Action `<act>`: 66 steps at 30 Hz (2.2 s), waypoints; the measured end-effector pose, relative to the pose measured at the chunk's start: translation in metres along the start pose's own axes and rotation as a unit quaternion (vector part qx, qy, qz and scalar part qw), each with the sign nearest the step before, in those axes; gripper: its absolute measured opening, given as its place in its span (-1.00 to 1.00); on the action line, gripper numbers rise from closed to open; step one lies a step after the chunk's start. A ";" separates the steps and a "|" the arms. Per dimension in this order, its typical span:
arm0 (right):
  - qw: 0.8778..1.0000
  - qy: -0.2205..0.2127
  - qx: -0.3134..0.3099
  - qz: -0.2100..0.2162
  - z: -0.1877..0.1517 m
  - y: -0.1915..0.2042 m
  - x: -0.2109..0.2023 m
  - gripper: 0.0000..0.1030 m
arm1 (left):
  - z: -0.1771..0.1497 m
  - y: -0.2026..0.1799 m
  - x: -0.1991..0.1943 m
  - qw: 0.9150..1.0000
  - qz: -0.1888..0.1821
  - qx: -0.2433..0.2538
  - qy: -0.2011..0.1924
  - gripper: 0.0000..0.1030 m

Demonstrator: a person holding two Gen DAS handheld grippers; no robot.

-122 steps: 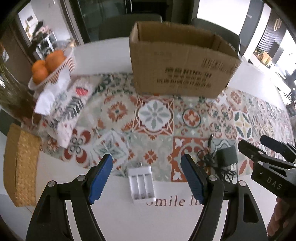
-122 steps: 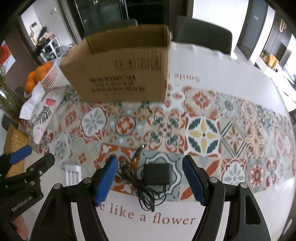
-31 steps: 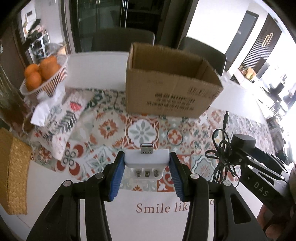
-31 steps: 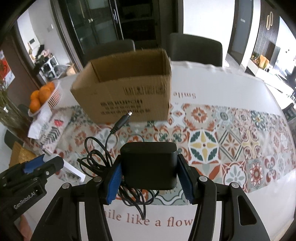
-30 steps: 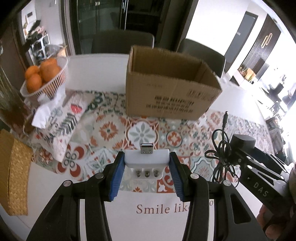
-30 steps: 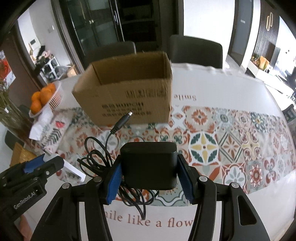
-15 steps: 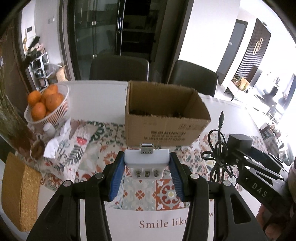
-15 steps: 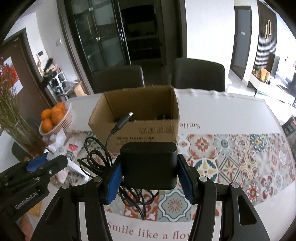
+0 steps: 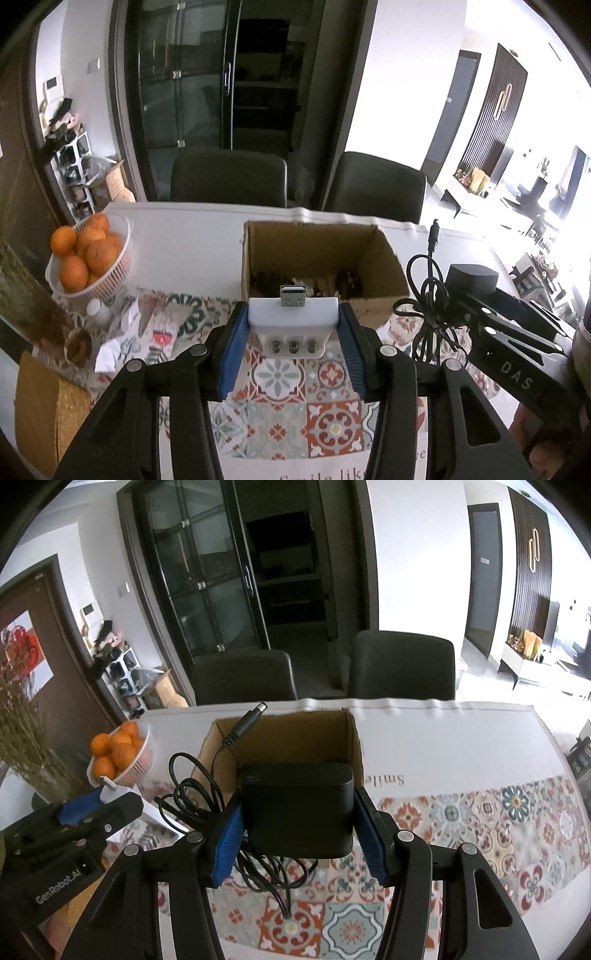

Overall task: Organize rigid objects
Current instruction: 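Lift and carry the battery charger and adapter over the box with both tools, then lower both tools into the box and open them to drop the objects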

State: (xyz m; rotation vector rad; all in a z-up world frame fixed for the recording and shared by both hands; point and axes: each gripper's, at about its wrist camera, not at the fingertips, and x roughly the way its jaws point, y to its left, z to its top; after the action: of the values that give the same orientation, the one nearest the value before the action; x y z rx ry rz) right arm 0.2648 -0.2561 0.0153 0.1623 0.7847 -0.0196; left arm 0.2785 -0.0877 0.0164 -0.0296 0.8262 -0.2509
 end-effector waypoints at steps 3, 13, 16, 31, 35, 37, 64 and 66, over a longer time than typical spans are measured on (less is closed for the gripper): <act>1.000 -0.004 -0.002 0.002 0.010 0.001 0.005 0.10 | 0.012 0.001 0.003 1.000 0.000 0.002 -0.006 -0.08; 1.000 0.008 -0.001 0.008 0.043 -0.004 0.036 0.10 | 0.047 -0.001 0.038 1.000 -0.010 0.007 0.001 -0.08; 1.000 0.016 -0.001 0.010 0.051 -0.006 0.047 0.10 | 0.056 0.000 0.051 1.000 -0.006 0.008 0.010 -0.08; 0.997 0.079 -0.023 0.011 0.079 -0.013 0.126 0.10 | 0.079 0.012 0.122 0.997 -0.002 0.001 0.071 -0.08; 0.994 0.106 -0.022 0.017 0.078 -0.015 0.152 0.10 | 0.078 0.017 0.145 0.995 -0.003 -0.010 0.100 -0.08; 0.992 0.121 -0.020 0.021 0.076 -0.017 0.163 0.10 | 0.076 0.018 0.153 0.994 -0.001 -0.012 0.110 -0.08; 0.979 0.195 -0.055 -0.009 0.041 -0.023 0.204 0.24 | 0.044 0.015 0.205 0.981 0.007 -0.002 0.193 0.07; 0.982 0.183 -0.051 -0.012 0.042 -0.023 0.194 0.24 | 0.043 0.015 0.194 0.983 0.013 0.000 0.181 0.20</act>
State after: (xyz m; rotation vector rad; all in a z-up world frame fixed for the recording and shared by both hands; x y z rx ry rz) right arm 0.4299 -0.2772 -0.0957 0.0582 1.1525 0.0277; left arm 0.4389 -0.1216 -0.0963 0.0291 1.1880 -0.2349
